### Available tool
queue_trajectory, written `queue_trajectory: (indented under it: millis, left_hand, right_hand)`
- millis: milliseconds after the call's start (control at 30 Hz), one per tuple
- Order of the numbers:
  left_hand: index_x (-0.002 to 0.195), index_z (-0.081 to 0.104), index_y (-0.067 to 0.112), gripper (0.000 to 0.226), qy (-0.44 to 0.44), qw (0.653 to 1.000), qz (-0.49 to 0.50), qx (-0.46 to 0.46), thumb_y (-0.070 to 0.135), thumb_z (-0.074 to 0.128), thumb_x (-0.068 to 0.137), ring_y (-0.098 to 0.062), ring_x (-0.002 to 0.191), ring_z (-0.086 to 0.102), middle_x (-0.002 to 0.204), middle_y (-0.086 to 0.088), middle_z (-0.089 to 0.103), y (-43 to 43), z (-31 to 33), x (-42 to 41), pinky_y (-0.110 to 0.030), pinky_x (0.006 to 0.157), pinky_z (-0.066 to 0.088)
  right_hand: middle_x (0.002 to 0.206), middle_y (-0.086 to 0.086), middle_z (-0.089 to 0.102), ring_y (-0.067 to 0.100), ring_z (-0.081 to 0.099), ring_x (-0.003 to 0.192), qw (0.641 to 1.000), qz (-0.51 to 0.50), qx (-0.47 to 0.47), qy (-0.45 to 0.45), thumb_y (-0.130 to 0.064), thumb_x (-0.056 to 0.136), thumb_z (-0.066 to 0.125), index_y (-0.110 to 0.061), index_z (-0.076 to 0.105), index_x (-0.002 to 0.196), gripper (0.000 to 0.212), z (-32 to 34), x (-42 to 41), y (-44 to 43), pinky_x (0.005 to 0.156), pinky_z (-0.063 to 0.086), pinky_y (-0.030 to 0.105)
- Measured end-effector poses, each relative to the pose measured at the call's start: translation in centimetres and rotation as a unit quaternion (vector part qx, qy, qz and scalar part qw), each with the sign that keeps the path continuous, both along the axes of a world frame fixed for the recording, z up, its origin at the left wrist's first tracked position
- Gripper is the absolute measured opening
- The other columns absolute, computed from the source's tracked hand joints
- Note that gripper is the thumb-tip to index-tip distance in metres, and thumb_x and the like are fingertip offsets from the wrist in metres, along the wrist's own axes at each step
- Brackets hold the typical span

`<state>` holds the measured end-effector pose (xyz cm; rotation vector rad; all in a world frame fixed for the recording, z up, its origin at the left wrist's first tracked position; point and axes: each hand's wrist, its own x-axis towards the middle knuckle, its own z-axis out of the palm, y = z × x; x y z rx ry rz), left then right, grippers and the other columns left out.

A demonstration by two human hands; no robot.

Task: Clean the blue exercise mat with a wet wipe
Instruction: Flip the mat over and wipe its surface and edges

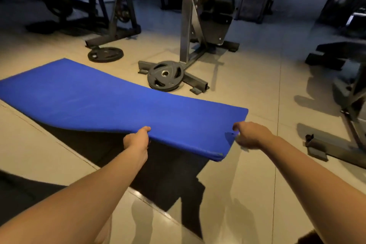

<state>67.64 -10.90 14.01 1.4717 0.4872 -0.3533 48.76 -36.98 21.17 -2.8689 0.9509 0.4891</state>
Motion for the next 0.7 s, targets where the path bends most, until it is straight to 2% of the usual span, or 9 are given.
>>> queue_trajectory:
  millis: [133, 200, 233, 333, 433, 500, 600, 633, 700]
  left_hand:
    - [0.117, 0.059, 0.008, 0.037, -0.041, 0.999, 0.01, -0.019, 0.016, 0.077, 0.085, -0.021, 0.074, 0.064, 0.099, -0.008, 0.065, 1.6, 5.3, 1.3, -0.035, 0.069, 0.052]
    - [0.112, 0.058, 0.008, 0.031, -0.054, 0.998, 0.012, -0.015, 0.014, 0.075, 0.086, -0.02, 0.07, 0.061, 0.09, -0.007, 0.063, 2.6, 8.2, 1.3, -0.035, 0.07, 0.052]
    - [0.111, 0.058, 0.008, 0.029, -0.063, 0.998, 0.014, -0.007, 0.014, 0.074, 0.087, -0.019, 0.07, 0.061, 0.087, -0.007, 0.062, 3.2, 9.8, 1.4, -0.035, 0.071, 0.052]
    - [0.122, 0.059, 0.008, 0.036, -0.097, 0.995, -0.032, -0.002, 0.026, 0.068, 0.093, -0.022, 0.076, 0.065, 0.097, -0.012, 0.065, 5.4, 15.2, 2.0, -0.035, 0.067, 0.055]
    - [0.141, 0.049, 0.01, 0.061, -0.111, 0.979, -0.118, 0.12, 0.056, 0.047, 0.101, -0.033, 0.109, 0.064, 0.128, -0.016, 0.061, 7.4, 19.7, 1.4, -0.047, 0.095, 0.052]
    - [0.146, 0.043, 0.012, 0.068, -0.244, 0.927, -0.086, 0.271, 0.063, 0.041, 0.1, -0.036, 0.131, 0.047, 0.146, -0.015, 0.045, 8.2, 21.4, -0.7, -0.049, 0.109, 0.037]
    - [0.125, 0.057, 0.021, 0.053, -0.571, 0.783, -0.073, 0.237, 0.063, 0.041, 0.097, -0.019, 0.116, 0.05, 0.125, 0.001, 0.056, 7.4, 22.7, -5.9, -0.038, 0.101, 0.039]
    - [0.12, 0.059, 0.024, 0.053, -0.612, 0.752, -0.095, 0.224, 0.066, 0.04, 0.095, -0.013, 0.11, 0.051, 0.117, 0.007, 0.059, 6.6, 22.8, -6.8, -0.033, 0.099, 0.038]
    - [0.111, 0.061, 0.027, 0.054, -0.628, 0.74, -0.084, 0.225, 0.072, 0.038, 0.092, -0.006, 0.102, 0.05, 0.108, 0.013, 0.062, 5.1, 23.3, -6.6, -0.03, 0.098, 0.034]
  right_hand:
    - [0.128, 0.0, 0.062, 0.025, 0.061, 0.111, 0.992, 0.087, -0.083, -0.028, -0.042, 0.088, 0.064, -0.03, 0.028, 0.153, 0.075, 2.6, -0.8, 2.3, 0.084, 0.05, 0.032]
    - [0.13, -0.002, 0.062, 0.024, 0.062, 0.112, 0.983, 0.102, -0.123, -0.09, -0.058, 0.087, 0.066, -0.034, 0.031, 0.152, 0.078, 3.6, -0.8, 3.3, 0.083, 0.049, 0.031]
    - [0.126, -0.002, 0.064, 0.023, 0.063, 0.109, 0.976, 0.101, -0.137, -0.135, -0.063, 0.086, 0.064, -0.034, 0.039, 0.146, 0.071, 4.1, -0.5, 3.5, 0.081, 0.049, 0.03]
    - [0.1, -0.001, 0.07, 0.025, 0.066, 0.091, 0.944, 0.1, -0.147, -0.277, -0.063, 0.089, 0.056, -0.026, 0.063, 0.104, 0.041, 6.4, 0.5, 5.1, 0.071, 0.052, 0.034]
    - [0.087, 0.003, 0.068, 0.03, 0.063, 0.079, 0.929, 0.095, -0.125, -0.336, -0.06, 0.095, 0.05, -0.024, 0.064, 0.089, 0.039, 9.6, 1.1, 6.9, 0.062, 0.038, 0.033]
    - [0.075, 0.001, 0.062, 0.029, 0.056, 0.071, 0.918, 0.102, -0.112, -0.366, -0.066, 0.095, 0.047, -0.028, 0.055, 0.075, 0.044, 11.4, 1.7, 8.2, 0.06, 0.035, 0.034]
    - [0.08, 0.005, 0.068, 0.033, 0.062, 0.078, 0.915, 0.103, -0.107, -0.374, -0.07, 0.093, 0.045, -0.022, 0.06, 0.077, 0.052, 12.6, 3.1, 10.6, 0.06, 0.04, 0.035]
    - [0.081, 0.004, 0.069, 0.032, 0.063, 0.079, 0.915, 0.103, -0.1, -0.376, -0.071, 0.092, 0.045, -0.021, 0.064, 0.08, 0.055, 12.6, 3.5, 11.4, 0.061, 0.042, 0.036]
    - [0.072, -0.001, 0.066, 0.026, 0.061, 0.07, 0.915, 0.104, -0.08, -0.382, -0.073, 0.088, 0.046, -0.021, 0.064, 0.076, 0.057, 12.5, 4.1, 13.2, 0.06, 0.044, 0.035]
